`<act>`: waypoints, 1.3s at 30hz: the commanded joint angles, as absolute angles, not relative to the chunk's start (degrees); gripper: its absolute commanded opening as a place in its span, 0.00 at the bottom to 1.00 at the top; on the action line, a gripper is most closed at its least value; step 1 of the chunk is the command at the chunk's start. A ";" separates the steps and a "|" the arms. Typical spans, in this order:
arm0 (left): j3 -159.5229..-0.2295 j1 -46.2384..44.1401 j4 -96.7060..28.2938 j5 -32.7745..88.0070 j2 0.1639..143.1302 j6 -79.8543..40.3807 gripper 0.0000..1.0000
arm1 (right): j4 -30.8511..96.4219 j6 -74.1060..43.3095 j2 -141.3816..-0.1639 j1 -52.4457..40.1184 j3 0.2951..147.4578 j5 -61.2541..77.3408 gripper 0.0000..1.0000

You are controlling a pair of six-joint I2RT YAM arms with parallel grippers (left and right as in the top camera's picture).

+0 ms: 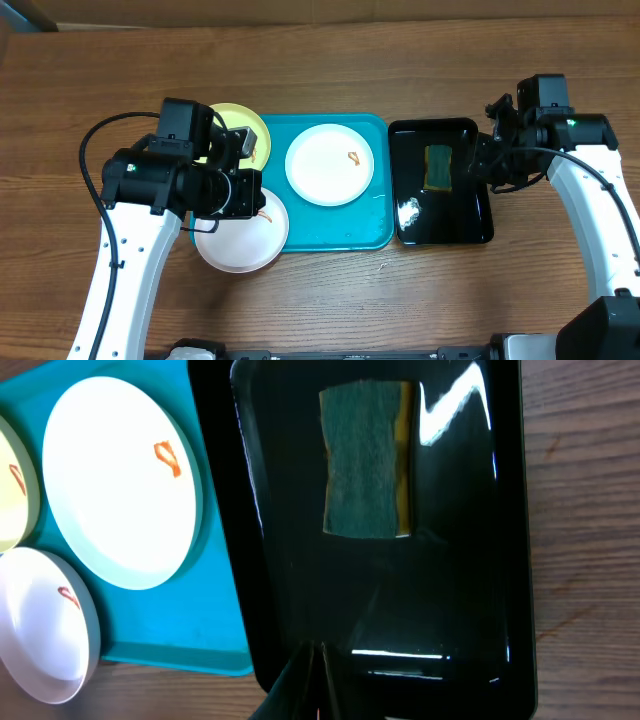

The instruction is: Clean dirty plates on tray and stack at the side

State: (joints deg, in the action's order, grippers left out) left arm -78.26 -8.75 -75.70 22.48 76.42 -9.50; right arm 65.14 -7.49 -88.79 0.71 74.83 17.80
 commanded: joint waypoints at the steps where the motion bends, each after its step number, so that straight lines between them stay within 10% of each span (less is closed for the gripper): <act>1: -78.04 -10.04 -75.81 22.57 76.82 -10.68 0.04 | 64.31 -7.44 -89.03 0.82 74.56 18.11 0.07; 4: -78.04 -10.87 -75.50 22.55 76.82 -10.28 0.04 | 63.75 -7.49 -89.03 0.82 74.56 18.11 0.24; 11: -78.04 -12.58 -73.06 21.85 77.14 -10.35 0.04 | 62.50 -10.68 -89.71 0.82 74.54 16.67 0.25; 23: -78.04 -14.79 -69.30 11.75 86.00 -18.50 0.37 | 58.26 -10.94 -95.29 0.80 74.26 16.16 0.45; 39: -78.04 -15.40 -50.59 6.35 104.66 -20.36 0.49 | 48.21 -15.09 -108.12 -9.74 74.24 -2.09 0.47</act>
State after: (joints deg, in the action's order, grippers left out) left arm -78.24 -15.29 -52.31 7.40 101.21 -19.59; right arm 49.23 -13.52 -107.66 -7.64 74.48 4.95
